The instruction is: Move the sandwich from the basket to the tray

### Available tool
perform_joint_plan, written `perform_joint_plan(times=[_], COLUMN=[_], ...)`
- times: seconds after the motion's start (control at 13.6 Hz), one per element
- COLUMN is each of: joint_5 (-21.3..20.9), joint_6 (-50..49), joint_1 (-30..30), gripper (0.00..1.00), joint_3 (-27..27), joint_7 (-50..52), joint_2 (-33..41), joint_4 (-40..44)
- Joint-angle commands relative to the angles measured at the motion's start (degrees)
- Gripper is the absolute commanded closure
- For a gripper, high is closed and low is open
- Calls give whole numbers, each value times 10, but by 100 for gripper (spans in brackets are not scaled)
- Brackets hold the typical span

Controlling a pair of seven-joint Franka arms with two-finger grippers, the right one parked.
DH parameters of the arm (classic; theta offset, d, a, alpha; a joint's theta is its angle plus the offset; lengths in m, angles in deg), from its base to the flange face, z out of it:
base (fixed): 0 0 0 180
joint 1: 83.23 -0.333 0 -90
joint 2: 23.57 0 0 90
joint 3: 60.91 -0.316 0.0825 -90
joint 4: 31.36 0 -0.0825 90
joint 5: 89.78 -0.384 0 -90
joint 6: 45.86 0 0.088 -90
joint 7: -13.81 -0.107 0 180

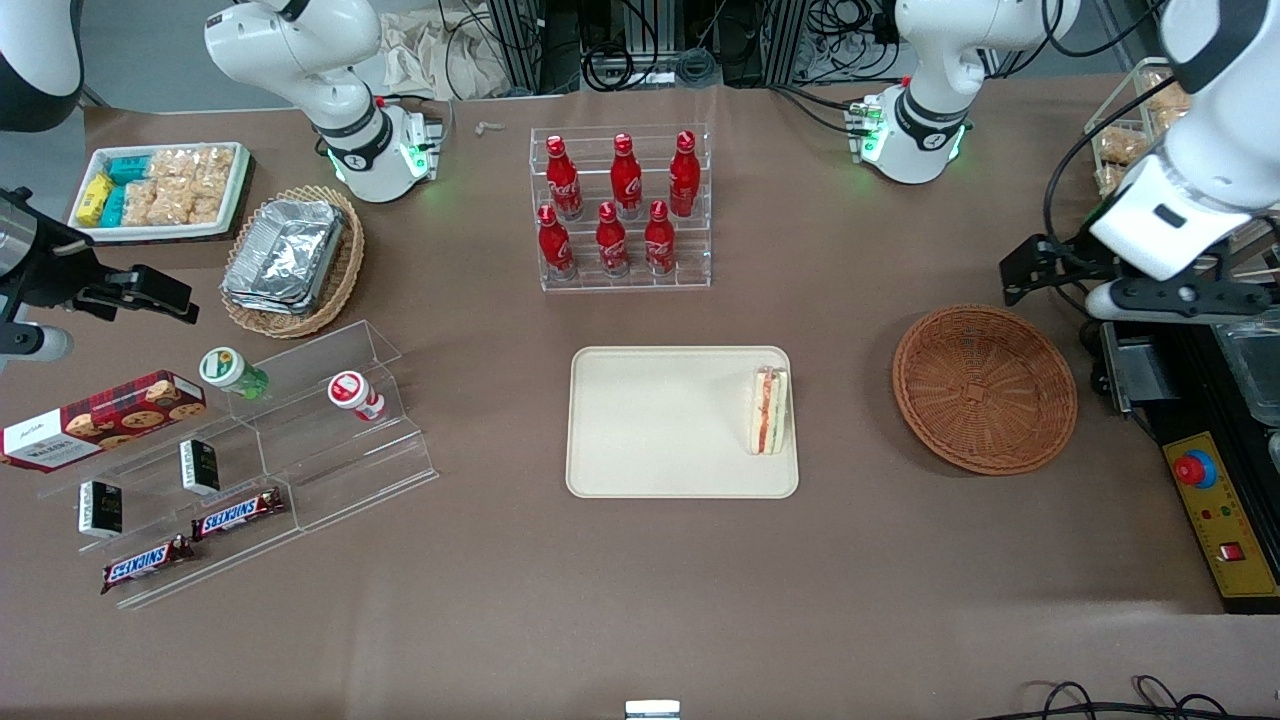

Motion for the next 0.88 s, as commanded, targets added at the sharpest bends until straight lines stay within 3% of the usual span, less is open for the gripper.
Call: perform_joint_plan(times=[0.0,0.81], joint_5=[-7,-36], joint_6=[-18,-42], joint_1=[3,4], gripper=[0,0], joint_3=[-1,11], joint_7=[-7,33], joint_2=[10,23], joint_4=[4,4])
